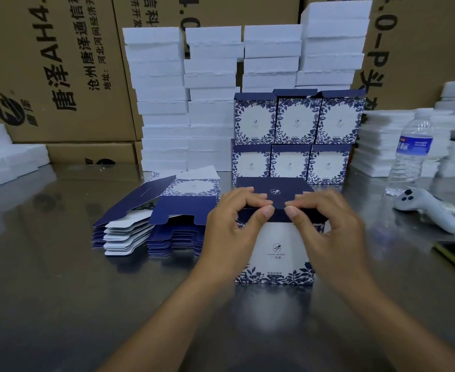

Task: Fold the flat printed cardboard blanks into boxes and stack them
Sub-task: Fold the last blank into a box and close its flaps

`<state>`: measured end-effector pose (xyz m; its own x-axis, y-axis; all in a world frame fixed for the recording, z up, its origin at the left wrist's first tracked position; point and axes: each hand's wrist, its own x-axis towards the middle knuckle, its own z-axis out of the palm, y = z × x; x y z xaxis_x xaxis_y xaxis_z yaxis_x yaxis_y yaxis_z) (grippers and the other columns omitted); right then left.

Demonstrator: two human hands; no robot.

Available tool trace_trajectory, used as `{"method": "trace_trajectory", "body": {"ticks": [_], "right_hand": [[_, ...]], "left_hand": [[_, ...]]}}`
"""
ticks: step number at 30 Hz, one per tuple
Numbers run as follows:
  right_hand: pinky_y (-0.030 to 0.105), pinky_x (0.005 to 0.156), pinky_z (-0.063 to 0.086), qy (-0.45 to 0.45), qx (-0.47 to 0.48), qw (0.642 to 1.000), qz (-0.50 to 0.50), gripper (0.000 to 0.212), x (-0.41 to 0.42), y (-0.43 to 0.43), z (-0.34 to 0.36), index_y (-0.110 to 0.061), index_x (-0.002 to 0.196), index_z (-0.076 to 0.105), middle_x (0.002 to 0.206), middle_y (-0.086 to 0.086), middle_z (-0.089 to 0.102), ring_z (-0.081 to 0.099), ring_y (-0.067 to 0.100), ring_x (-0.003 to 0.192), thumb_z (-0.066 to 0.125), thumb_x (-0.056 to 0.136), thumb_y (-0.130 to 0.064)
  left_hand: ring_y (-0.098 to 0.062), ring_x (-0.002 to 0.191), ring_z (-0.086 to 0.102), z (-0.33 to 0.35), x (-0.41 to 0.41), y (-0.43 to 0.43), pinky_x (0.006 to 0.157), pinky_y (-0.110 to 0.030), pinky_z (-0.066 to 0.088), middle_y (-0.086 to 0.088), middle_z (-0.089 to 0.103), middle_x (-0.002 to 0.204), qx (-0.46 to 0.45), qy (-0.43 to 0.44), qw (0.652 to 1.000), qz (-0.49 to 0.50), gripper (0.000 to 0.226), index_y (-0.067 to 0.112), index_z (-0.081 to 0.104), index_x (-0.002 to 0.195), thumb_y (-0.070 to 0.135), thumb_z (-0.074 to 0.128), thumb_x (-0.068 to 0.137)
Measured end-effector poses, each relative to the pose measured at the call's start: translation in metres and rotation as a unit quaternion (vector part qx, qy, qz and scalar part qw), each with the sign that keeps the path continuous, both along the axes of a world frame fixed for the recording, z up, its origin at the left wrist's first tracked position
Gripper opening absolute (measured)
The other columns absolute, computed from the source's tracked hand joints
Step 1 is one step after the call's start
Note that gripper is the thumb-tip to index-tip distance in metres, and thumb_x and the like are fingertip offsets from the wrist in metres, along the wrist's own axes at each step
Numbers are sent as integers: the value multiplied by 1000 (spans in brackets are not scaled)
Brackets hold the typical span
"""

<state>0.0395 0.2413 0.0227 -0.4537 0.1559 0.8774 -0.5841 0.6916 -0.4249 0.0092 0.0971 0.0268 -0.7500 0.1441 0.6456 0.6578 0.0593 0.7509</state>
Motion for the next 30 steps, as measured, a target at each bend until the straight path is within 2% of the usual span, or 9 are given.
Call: {"method": "trace_trajectory", "body": {"ticks": [3,6,8,13,15,18,22,27,30], "right_hand": [[33,91,47,-4,-36,999,5,8,4,4,0,-26,88,66,91,-14,64,63,14,96,65,81,-30],[41,94,46,-10,-63,998,-4,12,5,6,1,-26,86,67,91,-11,65,63,15,98,64,76,-33],[36,94,46,-12,-71,997,3,10,5,6,2,-26,83,67,88,-11,65,63,12,96,65,75,-32],[17,89,42,-9,-55,998,8,5,-1,11,-1,-27,79,65,85,-18,63,61,7,92,70,79,-28],[19,90,43,0,-60,998,13,5,-2,12,-2,-32,79,64,87,-19,64,62,7,94,69,78,-29],[30,93,46,6,-82,996,32,7,-3,14,-6,-41,82,64,93,-20,67,63,7,98,67,78,-36],[24,92,49,-21,-166,984,68,5,-3,23,-13,-42,80,72,98,-24,70,65,0,98,68,76,-42],[34,93,48,-52,-202,975,82,8,-3,26,-12,-39,79,72,97,-19,71,66,3,98,67,74,-43],[33,92,48,-60,-204,974,83,9,-3,26,-11,-38,78,72,96,-19,72,66,3,97,67,72,-43]], "left_hand": [[9,122,44,1,1,-5,96,-5,32,21,64,104,-24,0,1000,-19,19,32,65,87,13,60,90],[12,127,39,1,1,-10,101,-10,32,22,62,109,-39,-5,999,-38,19,30,63,91,13,56,92],[10,127,39,1,2,-11,99,-13,36,19,63,110,-25,-21,998,-44,17,26,62,90,11,56,92],[9,119,48,3,1,-10,91,-8,39,15,66,103,-12,-29,999,-44,12,13,64,87,5,57,91],[7,119,49,2,1,-9,86,-5,39,14,66,102,-3,-31,998,-49,11,11,65,87,3,58,91],[6,124,45,0,1,-10,87,-5,38,16,67,105,5,-41,997,-61,13,17,65,86,7,57,91],[2,132,38,-4,-4,-18,109,-22,32,18,61,117,-42,3,998,-46,17,32,64,96,27,49,91],[2,130,41,-5,-11,-22,108,-18,32,17,62,114,-60,31,997,-44,21,34,62,101,33,46,88],[3,130,41,-7,-12,-21,108,-17,32,19,62,113,-58,25,997,-48,20,37,62,99,34,46,87]]}}
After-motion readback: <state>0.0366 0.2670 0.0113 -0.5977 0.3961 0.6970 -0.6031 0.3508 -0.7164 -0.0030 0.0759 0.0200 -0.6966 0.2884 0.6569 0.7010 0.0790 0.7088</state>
